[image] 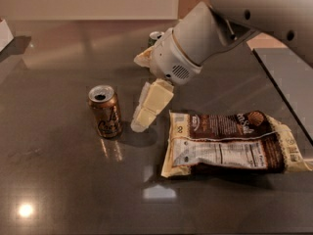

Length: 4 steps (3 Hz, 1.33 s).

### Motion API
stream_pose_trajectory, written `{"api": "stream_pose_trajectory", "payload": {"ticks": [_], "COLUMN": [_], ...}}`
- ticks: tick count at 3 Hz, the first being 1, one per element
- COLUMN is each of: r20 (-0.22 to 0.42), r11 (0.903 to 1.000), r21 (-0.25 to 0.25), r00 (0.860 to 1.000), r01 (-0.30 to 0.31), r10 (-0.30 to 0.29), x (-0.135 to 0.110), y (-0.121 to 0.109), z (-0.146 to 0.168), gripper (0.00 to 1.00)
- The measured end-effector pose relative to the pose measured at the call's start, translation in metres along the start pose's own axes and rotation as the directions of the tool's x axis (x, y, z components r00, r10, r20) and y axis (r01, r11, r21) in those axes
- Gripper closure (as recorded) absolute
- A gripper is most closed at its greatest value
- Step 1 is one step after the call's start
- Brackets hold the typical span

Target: Move orange can near green can

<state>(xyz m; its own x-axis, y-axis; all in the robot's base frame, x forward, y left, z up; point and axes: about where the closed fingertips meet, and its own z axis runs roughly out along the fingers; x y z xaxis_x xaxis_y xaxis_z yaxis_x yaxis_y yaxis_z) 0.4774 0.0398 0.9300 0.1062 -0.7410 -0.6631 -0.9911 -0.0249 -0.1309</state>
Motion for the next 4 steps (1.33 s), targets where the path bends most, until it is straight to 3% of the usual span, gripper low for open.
{"api": "stream_pose_trajectory", "payload": {"ticks": [3,4], "r20": [0.03,0.04], "r11": [0.9977,0.9963], "r21": [-0.067,-0.085], "r00": [0.999,0.999], "r01": [0.011,0.012], "r10": [-0.009,-0.009], "x": [-0.022,-0.026], "y": [-0.01,-0.008], "z": [0.065,0.071], "gripper": [0.0,0.18]}}
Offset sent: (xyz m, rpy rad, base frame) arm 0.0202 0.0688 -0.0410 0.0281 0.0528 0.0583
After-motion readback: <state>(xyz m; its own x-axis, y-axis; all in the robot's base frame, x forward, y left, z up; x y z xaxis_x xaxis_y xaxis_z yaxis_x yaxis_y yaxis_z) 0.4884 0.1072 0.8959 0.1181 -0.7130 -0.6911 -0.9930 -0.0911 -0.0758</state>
